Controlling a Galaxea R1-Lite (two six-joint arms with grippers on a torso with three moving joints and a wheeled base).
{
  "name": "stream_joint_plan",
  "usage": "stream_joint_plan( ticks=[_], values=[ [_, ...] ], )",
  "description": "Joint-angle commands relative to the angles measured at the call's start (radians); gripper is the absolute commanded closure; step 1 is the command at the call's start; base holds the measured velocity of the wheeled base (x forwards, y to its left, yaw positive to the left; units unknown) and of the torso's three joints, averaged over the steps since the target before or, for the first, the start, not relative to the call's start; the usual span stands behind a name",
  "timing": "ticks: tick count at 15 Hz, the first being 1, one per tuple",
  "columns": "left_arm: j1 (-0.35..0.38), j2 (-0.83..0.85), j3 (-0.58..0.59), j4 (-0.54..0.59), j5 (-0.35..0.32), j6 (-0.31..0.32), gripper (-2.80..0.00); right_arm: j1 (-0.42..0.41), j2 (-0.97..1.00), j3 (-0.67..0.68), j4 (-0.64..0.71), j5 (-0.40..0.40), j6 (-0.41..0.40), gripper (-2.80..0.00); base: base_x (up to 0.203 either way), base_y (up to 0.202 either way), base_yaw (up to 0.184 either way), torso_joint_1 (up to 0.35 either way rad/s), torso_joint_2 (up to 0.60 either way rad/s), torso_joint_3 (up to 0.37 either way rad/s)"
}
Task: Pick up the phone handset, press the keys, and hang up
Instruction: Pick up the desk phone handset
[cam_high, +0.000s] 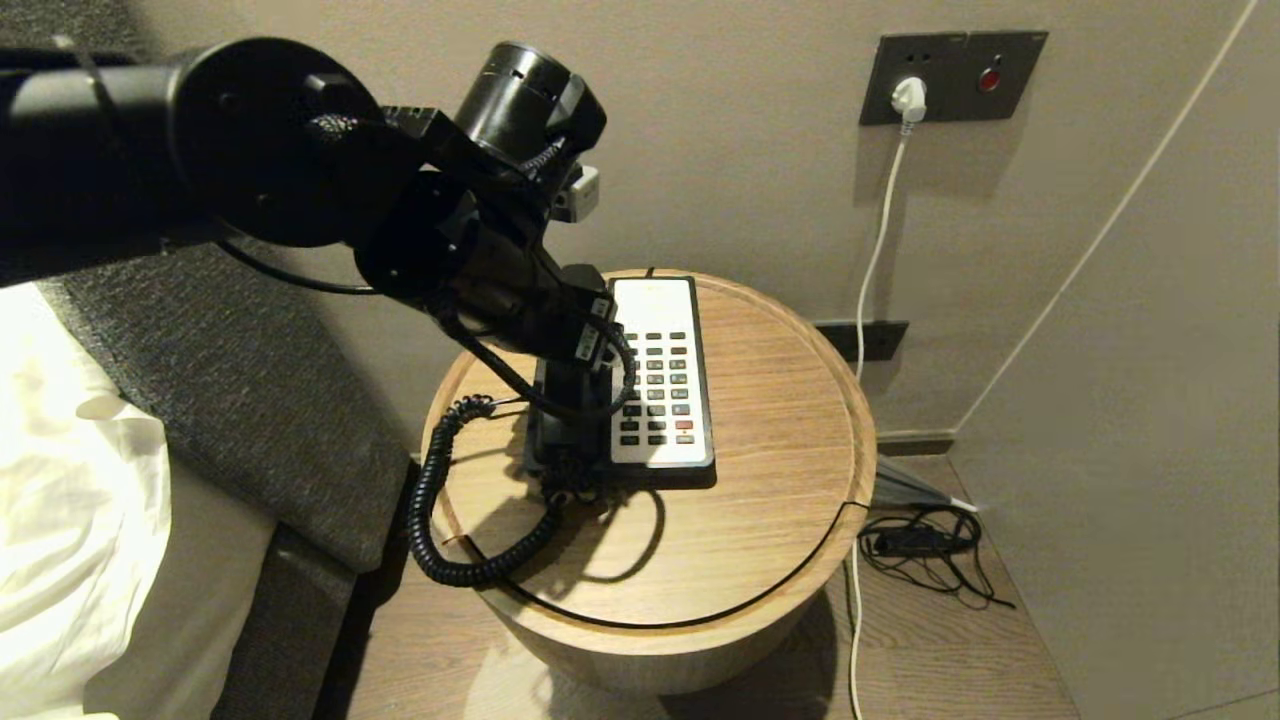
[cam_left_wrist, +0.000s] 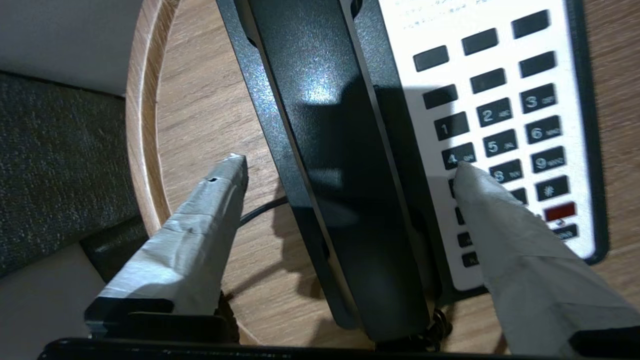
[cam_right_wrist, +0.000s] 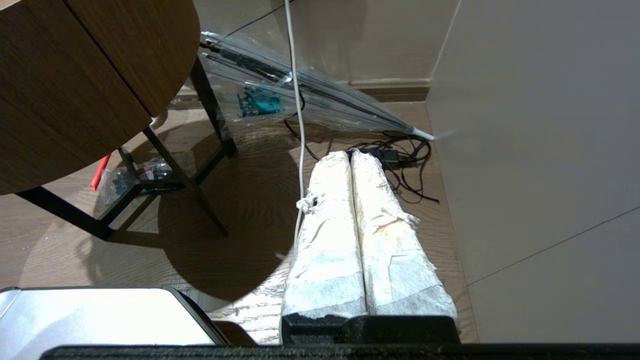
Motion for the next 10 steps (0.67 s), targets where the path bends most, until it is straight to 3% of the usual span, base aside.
stream_joint_plan(
  ticks=[1,4,6,9,10],
  values=[
    [0.011,0.024,0.000,0.004,0.005,-0.004,-2.80,0.000,0.002,0.000,0.000,0.000,0.000,0.00,0.000,0.000,0.000,0.000,0.00,0.000],
    [0.020,0.029,-0.003,0.004,0.037,-0.019,-2.80,0.000,0.002,0.000,0.000,0.000,0.000,0.00,0.000,0.000,0.000,0.000,0.00,0.000],
    [0.017,0.030,-0.003,0.006,0.068,-0.062,-2.80,0.000,0.002,0.000,0.000,0.000,0.000,0.00,0.000,0.000,0.000,0.000,0.00,0.000],
    [0.015,0.015,-0.007,0.005,0.069,-0.082,-2.80,0.000,0.002,0.000,0.000,0.002,-0.002,0.00,0.000,0.000,0.000,0.000,0.00,0.000],
    [0.012,0.015,-0.009,0.003,0.071,-0.119,-2.80,0.000,0.002,0.000,0.000,0.002,-0.002,0.00,0.000,0.000,0.000,0.000,0.00,0.000]
  ],
)
